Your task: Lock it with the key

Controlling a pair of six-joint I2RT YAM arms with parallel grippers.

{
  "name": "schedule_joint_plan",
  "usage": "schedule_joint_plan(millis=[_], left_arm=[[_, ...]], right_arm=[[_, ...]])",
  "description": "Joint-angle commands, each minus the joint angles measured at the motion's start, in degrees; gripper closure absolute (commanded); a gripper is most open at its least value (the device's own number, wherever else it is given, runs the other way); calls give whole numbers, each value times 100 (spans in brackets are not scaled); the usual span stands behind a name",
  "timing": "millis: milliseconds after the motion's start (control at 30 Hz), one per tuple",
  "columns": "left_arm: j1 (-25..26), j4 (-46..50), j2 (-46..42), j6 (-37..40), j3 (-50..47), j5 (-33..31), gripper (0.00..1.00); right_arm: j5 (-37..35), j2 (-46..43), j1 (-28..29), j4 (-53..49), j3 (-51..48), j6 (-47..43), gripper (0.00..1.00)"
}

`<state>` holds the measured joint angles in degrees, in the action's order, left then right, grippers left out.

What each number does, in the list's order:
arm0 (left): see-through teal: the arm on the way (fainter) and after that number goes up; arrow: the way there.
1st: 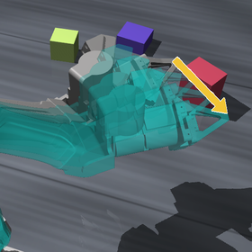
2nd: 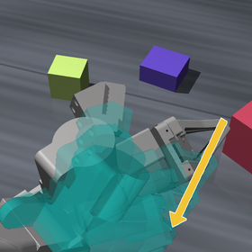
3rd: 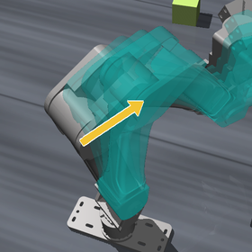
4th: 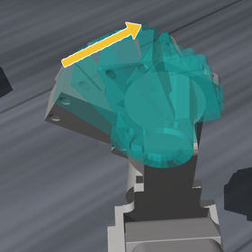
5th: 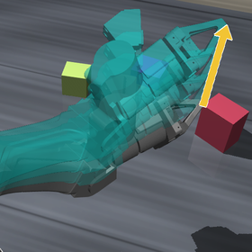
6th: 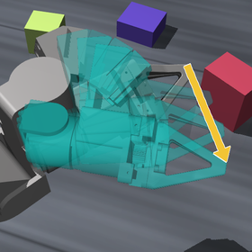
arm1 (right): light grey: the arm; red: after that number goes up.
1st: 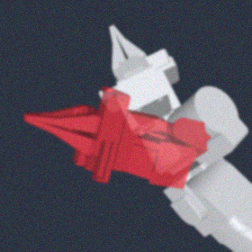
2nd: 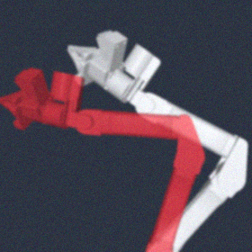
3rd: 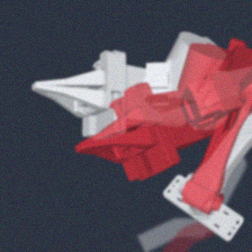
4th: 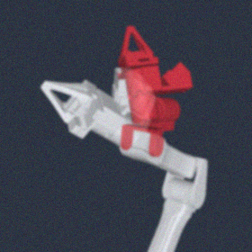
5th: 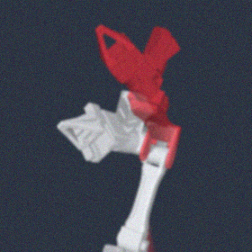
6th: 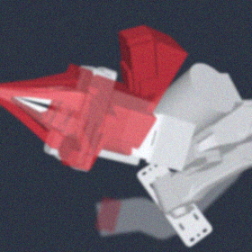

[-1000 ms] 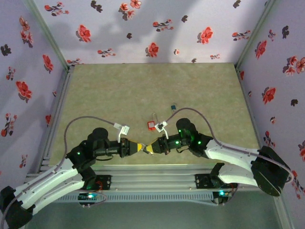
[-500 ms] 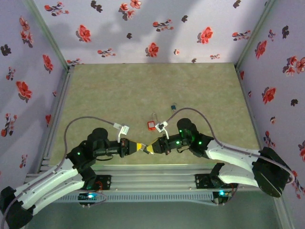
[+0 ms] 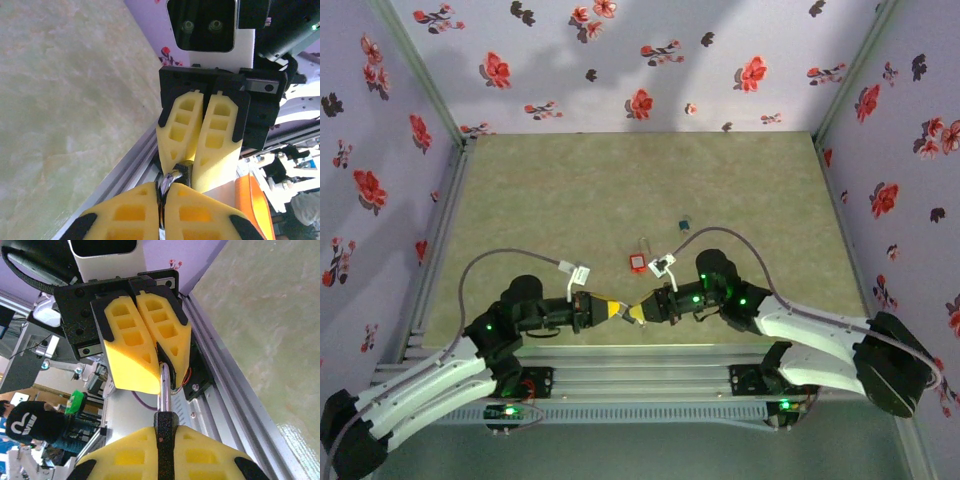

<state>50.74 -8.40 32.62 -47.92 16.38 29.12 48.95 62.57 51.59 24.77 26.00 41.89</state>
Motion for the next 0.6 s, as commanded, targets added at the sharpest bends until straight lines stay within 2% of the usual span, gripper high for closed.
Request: schedule_joint_plan(millis=[0,300,567], left_arm=[[188,-579,43,-92,-193,49,100],[339,-830,-17,-100,-328,24,100],[502,-1111,-18,-189,-451,-98,100]], right_arm=[[264,-144,62,1037,89,302,100],[213,-189,56,1330,175,582,100],[-50,-125,30,814,399,302,100]])
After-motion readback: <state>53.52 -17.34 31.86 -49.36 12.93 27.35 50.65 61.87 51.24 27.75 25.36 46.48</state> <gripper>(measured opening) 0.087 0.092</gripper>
